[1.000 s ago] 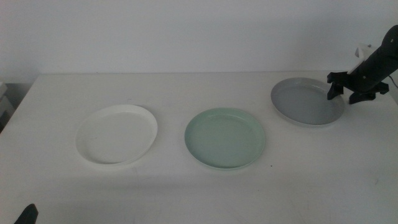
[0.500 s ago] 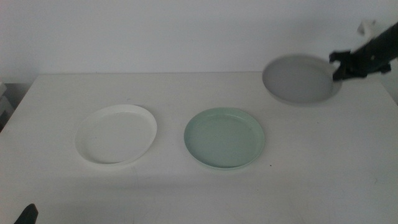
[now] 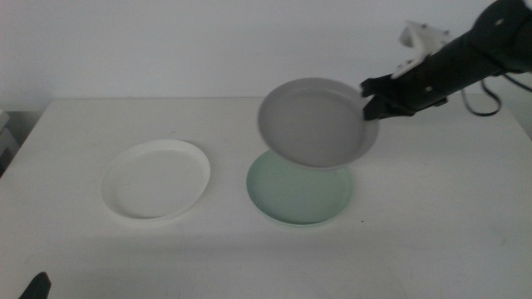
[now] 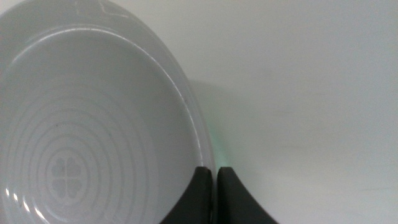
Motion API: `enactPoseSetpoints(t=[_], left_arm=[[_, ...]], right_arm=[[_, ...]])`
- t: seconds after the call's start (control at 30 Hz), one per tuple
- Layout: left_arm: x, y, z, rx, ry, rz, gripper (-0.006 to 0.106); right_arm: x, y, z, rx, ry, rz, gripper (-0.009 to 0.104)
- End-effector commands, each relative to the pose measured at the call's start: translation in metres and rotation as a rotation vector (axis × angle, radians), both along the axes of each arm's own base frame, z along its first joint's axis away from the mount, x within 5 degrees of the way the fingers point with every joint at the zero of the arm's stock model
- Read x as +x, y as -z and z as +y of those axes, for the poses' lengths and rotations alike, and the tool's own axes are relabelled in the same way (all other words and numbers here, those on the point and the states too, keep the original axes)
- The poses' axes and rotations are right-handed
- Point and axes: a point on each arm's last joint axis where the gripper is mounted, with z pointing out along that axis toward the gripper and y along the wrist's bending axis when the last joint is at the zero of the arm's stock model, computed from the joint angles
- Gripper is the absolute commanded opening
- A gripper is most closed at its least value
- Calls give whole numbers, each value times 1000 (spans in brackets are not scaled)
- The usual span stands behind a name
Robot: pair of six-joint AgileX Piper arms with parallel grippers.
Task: Stack the three bowls on top of each other.
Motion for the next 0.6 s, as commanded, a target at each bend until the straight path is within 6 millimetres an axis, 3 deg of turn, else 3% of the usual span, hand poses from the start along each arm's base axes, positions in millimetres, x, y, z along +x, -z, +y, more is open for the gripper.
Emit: enactPoseSetpoints(t=[0.0, 0.3, 0.57], left_arm=[[0, -10, 1, -17, -14, -96, 105], [0, -10, 1, -17, -14, -96, 105], [0, -10, 1, -17, -14, -96, 105]], right_arm=[[-4, -28, 10, 39, 22, -106, -1], [2, 15, 33, 25, -9, -24, -1], [8, 45, 35, -1, -19, 48, -1]])
